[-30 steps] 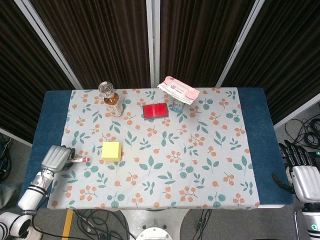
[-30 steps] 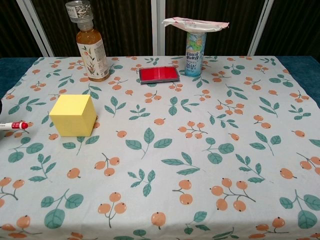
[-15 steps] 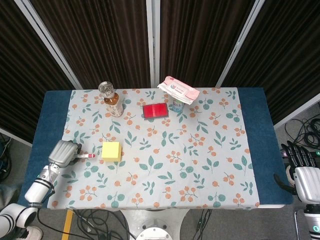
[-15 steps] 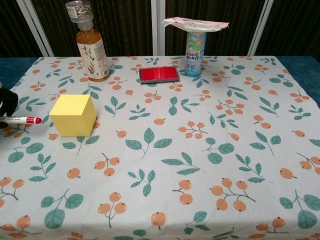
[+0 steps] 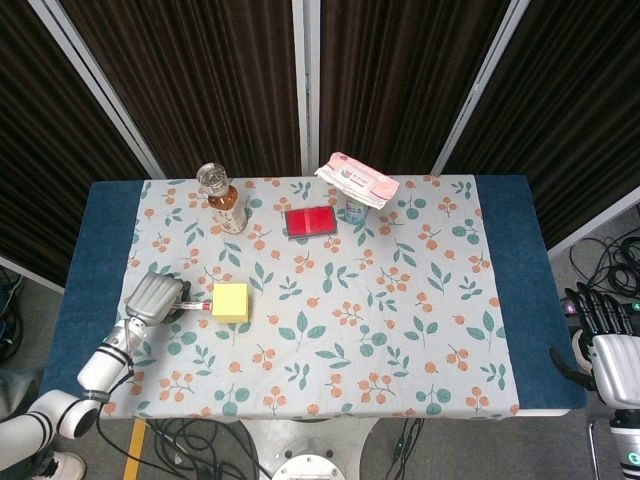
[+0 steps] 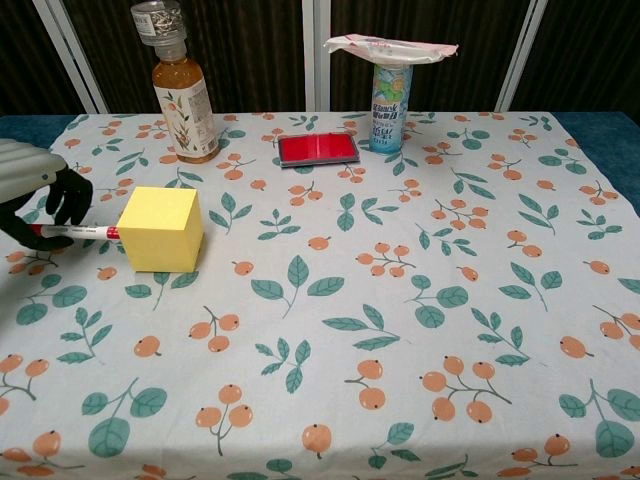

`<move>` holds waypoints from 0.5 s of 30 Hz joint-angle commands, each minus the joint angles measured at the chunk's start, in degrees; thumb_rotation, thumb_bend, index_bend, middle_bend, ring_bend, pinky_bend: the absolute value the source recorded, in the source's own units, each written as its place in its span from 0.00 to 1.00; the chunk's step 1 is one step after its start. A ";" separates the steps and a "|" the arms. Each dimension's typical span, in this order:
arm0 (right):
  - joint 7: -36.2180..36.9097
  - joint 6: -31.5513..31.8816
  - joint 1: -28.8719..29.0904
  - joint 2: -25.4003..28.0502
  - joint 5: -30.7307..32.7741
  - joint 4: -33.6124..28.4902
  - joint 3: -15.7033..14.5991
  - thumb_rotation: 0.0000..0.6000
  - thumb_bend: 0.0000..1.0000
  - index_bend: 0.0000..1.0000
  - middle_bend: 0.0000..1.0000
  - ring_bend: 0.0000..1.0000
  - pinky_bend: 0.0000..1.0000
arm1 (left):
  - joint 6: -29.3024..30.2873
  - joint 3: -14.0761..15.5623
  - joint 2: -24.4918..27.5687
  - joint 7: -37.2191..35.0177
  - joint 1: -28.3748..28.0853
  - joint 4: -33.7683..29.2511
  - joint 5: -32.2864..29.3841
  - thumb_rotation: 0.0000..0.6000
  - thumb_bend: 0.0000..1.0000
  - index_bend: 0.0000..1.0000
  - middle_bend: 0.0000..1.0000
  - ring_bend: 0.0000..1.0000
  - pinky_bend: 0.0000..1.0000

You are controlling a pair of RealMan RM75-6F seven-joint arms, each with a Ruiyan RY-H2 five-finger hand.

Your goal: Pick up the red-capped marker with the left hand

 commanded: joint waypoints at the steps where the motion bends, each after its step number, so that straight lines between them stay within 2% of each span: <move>1: 0.08 -0.03 0.00 0.02 0.01 0.07 0.01 1.00 0.20 0.00 0.02 0.00 0.00 | -1.25 -0.79 -0.52 1.38 -1.16 -1.22 -0.82 1.00 0.49 0.71 0.73 0.54 0.68; 15: 0.29 0.08 -0.11 0.09 -0.09 0.27 -0.01 1.00 0.20 0.00 0.02 0.00 0.00 | -5.52 -4.32 -3.18 10.14 -6.51 -6.63 -5.38 1.00 0.48 0.71 0.73 0.54 0.68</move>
